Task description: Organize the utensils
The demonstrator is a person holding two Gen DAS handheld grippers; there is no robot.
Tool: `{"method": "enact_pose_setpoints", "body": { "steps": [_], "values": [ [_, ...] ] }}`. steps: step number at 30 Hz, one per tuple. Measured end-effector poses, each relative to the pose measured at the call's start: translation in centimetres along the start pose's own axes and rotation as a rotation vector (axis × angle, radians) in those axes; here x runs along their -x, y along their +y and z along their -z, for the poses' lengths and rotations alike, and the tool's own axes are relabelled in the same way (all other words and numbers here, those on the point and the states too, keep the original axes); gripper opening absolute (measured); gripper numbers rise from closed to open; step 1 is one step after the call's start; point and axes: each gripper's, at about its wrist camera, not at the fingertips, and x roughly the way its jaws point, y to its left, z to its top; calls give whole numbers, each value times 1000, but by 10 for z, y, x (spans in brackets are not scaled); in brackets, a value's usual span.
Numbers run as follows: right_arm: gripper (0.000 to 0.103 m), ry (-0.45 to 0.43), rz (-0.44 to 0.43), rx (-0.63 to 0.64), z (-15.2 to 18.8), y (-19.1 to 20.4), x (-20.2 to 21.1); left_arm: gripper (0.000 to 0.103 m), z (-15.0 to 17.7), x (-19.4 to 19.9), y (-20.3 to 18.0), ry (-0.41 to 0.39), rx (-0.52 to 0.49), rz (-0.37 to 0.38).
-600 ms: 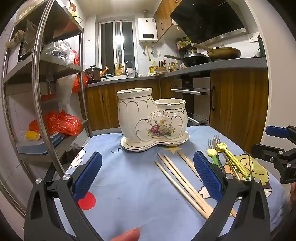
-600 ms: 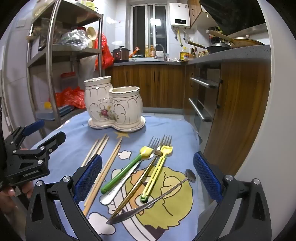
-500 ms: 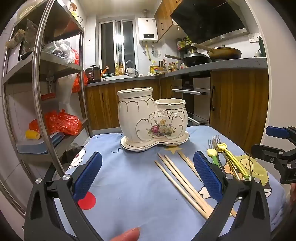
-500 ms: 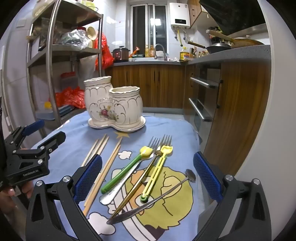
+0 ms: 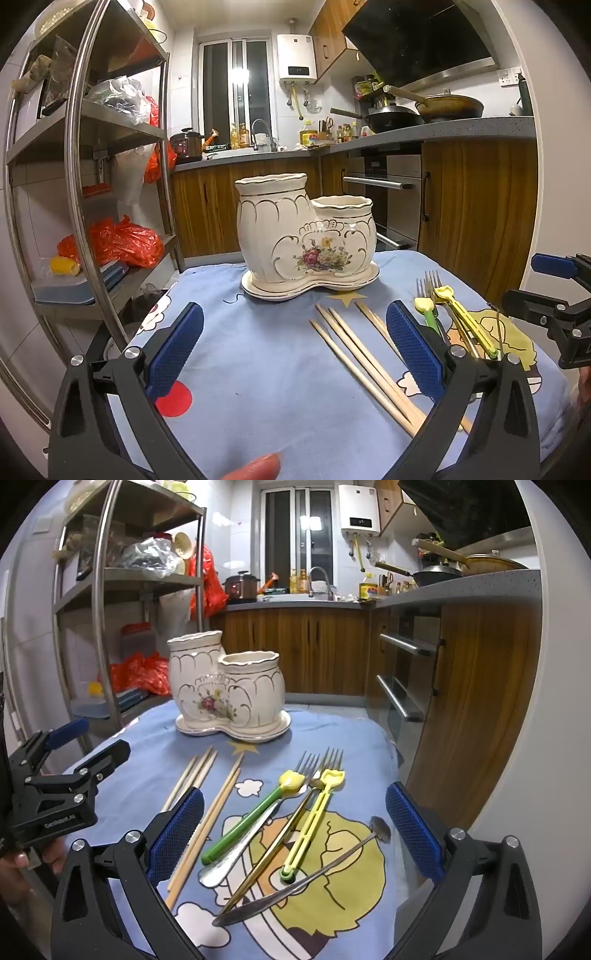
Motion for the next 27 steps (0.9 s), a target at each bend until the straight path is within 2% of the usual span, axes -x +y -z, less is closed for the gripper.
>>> {"method": "enact_pose_setpoints", "body": {
  "steps": [27],
  "values": [
    [98,5,-1,1,0,0,0,98,-3,-1,0,3,4,0]
  ]
}}
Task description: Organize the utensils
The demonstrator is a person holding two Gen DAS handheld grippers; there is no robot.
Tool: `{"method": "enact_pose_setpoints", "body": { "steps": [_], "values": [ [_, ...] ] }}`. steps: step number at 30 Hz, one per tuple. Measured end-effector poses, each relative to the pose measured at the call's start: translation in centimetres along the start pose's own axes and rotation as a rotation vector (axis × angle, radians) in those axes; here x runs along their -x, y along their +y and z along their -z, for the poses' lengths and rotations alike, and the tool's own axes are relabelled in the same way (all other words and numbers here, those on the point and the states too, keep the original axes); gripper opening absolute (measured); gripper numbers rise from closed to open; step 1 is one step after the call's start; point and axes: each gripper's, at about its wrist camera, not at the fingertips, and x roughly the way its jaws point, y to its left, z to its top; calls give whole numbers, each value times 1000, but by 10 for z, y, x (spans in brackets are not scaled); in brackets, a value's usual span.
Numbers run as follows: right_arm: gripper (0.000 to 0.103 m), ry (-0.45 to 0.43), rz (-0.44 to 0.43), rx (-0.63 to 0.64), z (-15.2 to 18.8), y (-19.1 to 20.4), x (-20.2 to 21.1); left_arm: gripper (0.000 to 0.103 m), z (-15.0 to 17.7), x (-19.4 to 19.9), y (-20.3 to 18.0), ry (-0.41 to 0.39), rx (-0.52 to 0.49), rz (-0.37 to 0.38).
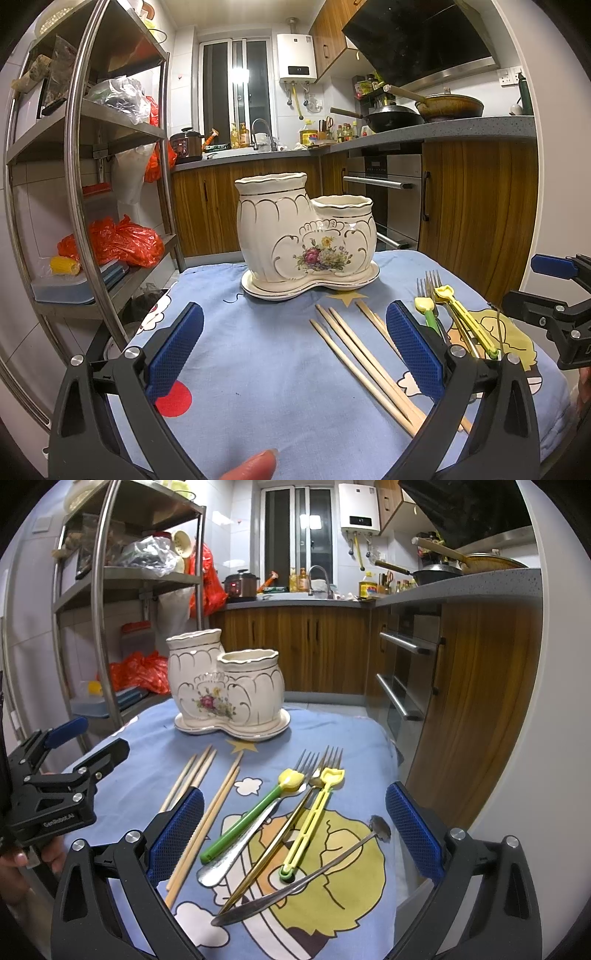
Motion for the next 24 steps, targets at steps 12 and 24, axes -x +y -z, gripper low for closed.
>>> {"method": "enact_pose_setpoints", "body": {
  "steps": [12,24],
  "values": [
    [98,0,2,0,1,-1,-2,98,0,0,-1,-1,-2,-1],
    [98,4,2,1,2,-1,-3,98,0,0,-1,-1,-2,-1]
  ]
}}
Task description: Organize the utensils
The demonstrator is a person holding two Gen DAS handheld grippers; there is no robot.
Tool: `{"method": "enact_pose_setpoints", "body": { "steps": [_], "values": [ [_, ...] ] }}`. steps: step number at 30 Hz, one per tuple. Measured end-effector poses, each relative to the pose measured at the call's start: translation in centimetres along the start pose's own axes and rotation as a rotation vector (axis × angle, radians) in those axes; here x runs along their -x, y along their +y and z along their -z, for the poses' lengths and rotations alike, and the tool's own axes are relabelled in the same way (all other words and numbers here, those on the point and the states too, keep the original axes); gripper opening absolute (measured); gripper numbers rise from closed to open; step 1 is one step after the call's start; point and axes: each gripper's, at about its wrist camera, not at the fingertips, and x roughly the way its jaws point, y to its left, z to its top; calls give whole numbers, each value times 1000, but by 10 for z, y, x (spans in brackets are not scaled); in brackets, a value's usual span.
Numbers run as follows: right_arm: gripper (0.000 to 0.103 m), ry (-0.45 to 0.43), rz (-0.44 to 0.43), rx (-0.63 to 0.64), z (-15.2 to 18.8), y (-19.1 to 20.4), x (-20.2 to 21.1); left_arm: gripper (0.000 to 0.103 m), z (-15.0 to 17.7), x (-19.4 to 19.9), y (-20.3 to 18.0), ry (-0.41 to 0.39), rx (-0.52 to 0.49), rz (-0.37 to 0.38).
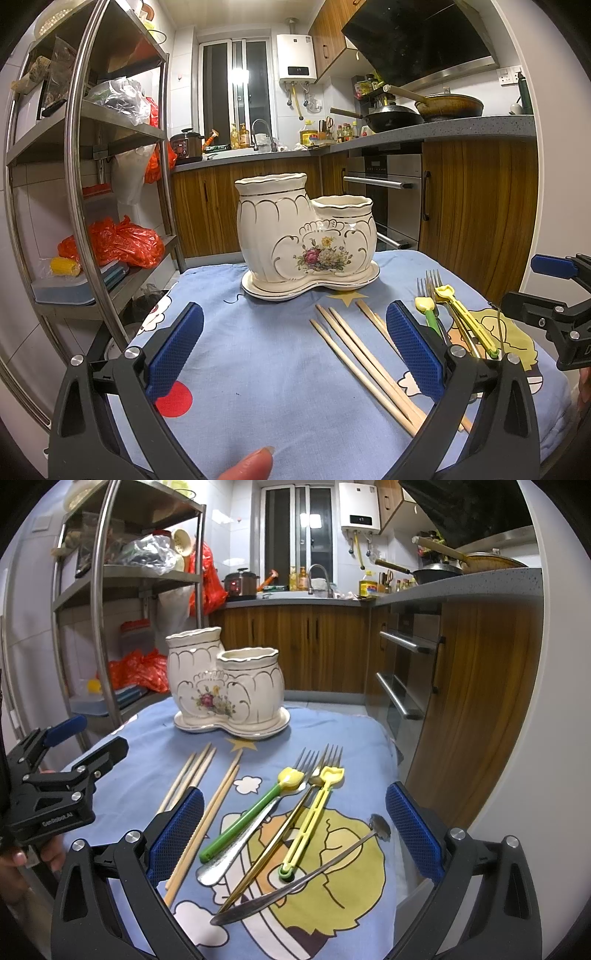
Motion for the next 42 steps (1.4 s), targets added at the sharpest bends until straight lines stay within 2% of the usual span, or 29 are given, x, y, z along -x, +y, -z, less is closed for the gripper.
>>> {"method": "enact_pose_setpoints", "body": {
  "steps": [18,28,32,34,38,42],
  "values": [
    [98,-2,1,2,2,1,-3,98,0,-1,1,3,-1,3],
    [98,14,4,-41,-1,-7,-1,98,-2,-8,-1,52,-7,60],
    [98,54,33,-143,-3,-31,-2,98,-3,-19,-1,138,-7,63],
    [98,96,47,-193,-4,-44,-5,98,-1,-29,-1,207,-3,57],
    [98,152,114,-214,-1,-62,-14,98,3,-55,-4,358,-21,35],
    [98,217,86,-284,7,-77,-24,97,8,-72,-8,449,-32,2]
  ]
}}
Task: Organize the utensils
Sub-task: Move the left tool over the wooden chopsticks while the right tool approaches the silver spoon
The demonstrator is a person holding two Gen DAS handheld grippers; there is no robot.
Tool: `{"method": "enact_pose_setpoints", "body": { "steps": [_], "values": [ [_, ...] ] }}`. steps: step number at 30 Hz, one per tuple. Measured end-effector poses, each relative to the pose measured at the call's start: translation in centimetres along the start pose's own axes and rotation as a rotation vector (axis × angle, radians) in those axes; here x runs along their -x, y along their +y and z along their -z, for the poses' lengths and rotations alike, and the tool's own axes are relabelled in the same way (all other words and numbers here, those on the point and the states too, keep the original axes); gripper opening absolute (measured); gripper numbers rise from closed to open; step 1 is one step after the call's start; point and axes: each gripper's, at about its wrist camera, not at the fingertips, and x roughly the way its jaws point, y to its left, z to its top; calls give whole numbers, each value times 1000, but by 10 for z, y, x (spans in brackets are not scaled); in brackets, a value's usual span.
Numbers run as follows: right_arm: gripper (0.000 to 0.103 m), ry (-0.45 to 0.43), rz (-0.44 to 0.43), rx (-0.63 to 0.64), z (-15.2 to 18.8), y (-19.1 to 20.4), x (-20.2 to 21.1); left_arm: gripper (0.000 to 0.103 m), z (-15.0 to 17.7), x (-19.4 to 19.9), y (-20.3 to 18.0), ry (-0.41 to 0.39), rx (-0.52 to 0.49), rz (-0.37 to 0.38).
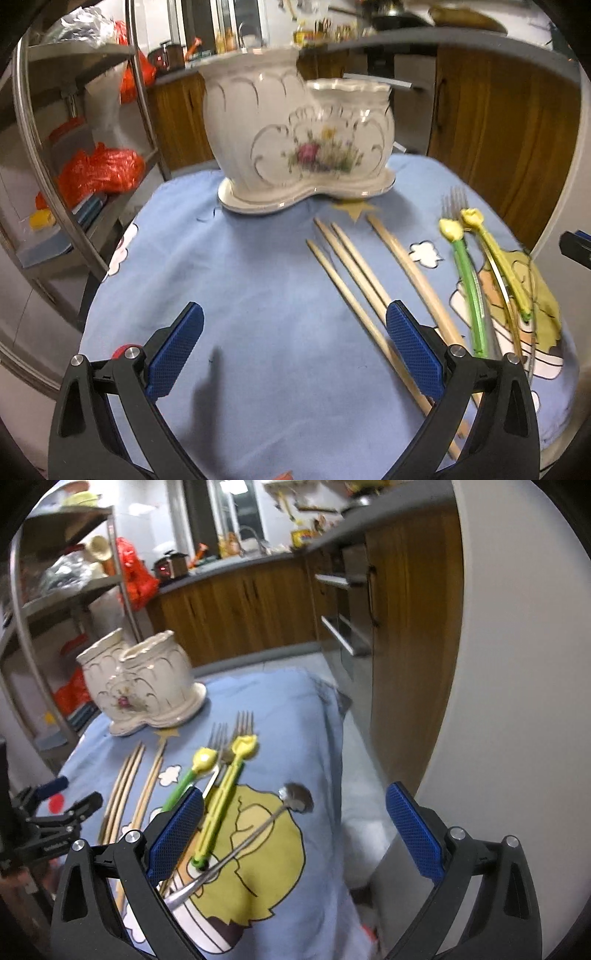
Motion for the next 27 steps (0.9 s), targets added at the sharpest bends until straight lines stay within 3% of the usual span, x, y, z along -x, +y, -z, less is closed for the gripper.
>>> {"method": "enact_pose_setpoints", "body": {
  "steps": [6,12,21,27],
  "values": [
    [93,68,22,-5,6,-5,-15,97,-2,-10,-1,41,-4,-46],
    [65,143,22,-8,11,-4,-34,92,-5,-21,0,87,-13,-54],
    [61,162,-10,-48,10,-5,-44,94,-7,-27,8,137,28,-11],
    [45,165,-73,-78,9,-6,-46,93,-7,-28,12,150,41,3]
  ]
}}
